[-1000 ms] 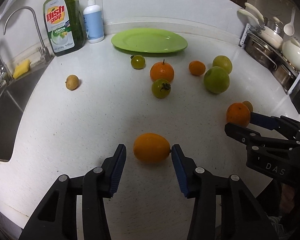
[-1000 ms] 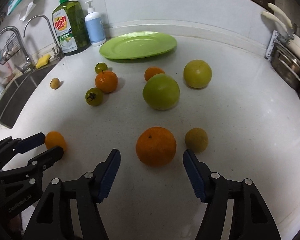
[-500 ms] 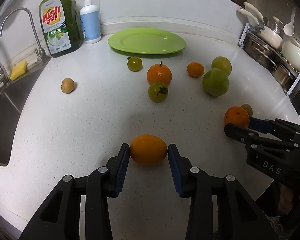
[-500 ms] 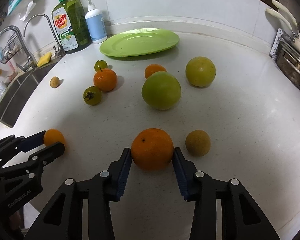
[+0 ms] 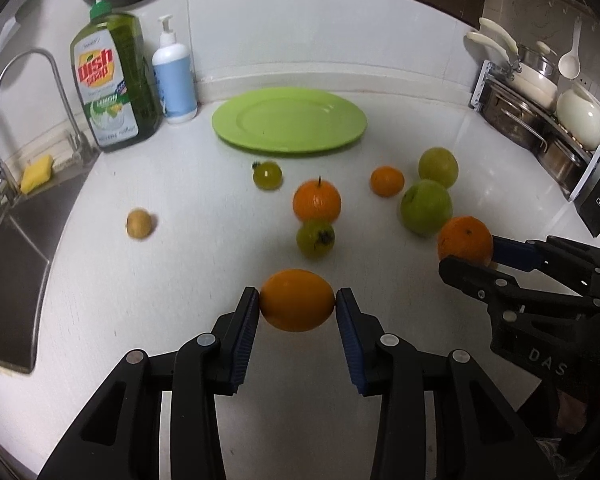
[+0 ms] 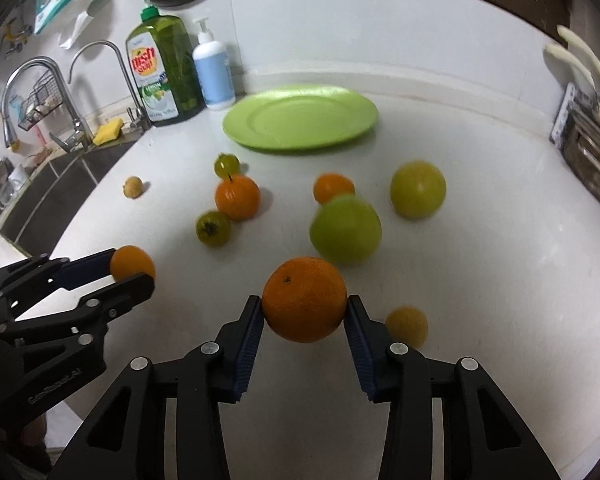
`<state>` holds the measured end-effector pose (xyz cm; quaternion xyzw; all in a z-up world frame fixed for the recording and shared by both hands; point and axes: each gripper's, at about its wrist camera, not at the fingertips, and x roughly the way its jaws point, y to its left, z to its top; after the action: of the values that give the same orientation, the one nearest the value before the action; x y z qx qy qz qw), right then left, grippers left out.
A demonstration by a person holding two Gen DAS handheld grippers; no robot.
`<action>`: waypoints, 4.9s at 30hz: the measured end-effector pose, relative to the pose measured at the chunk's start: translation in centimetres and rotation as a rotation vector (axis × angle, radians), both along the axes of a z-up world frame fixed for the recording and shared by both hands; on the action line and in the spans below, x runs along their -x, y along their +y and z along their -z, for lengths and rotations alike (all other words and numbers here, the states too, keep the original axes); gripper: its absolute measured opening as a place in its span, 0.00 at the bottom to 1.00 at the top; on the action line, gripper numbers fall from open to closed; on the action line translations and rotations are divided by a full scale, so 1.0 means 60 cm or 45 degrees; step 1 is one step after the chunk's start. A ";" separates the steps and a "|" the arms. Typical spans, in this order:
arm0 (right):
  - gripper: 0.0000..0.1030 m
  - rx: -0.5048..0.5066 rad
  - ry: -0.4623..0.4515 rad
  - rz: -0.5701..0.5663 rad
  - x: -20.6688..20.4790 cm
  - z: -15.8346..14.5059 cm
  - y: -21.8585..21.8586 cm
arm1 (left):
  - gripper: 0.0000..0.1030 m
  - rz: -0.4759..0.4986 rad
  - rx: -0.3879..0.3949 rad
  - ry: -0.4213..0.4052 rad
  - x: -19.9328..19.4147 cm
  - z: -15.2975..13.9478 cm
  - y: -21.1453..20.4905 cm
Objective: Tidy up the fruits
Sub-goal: 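Carry both oranges onto the green plate and open both tools, then grasp the small green tomato with the left tool while the right tool grasps a small yellow fruit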
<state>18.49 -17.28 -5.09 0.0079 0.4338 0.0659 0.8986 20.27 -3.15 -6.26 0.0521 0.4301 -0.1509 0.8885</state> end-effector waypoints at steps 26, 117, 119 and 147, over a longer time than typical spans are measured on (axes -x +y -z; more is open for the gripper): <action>0.41 0.018 -0.084 -0.173 -0.237 -0.065 -0.005 | 0.38 0.069 0.063 -0.108 -0.226 -0.071 -0.020; 0.59 0.057 -0.027 0.452 -0.012 -0.021 -0.074 | 0.69 0.263 -0.068 -0.168 -0.073 -0.019 -0.011; 0.59 0.059 -0.011 0.478 -0.002 -0.009 -0.076 | 0.66 0.288 -0.094 -0.177 -0.069 -0.009 -0.019; 0.30 0.009 0.108 0.468 0.001 0.057 -0.083 | 0.29 0.332 -0.108 -0.031 -0.101 0.069 -0.057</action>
<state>18.46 -22.28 -8.49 0.0868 0.4627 -0.1015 0.8764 26.30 -6.57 -10.37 0.1469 0.4151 -0.2460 0.8635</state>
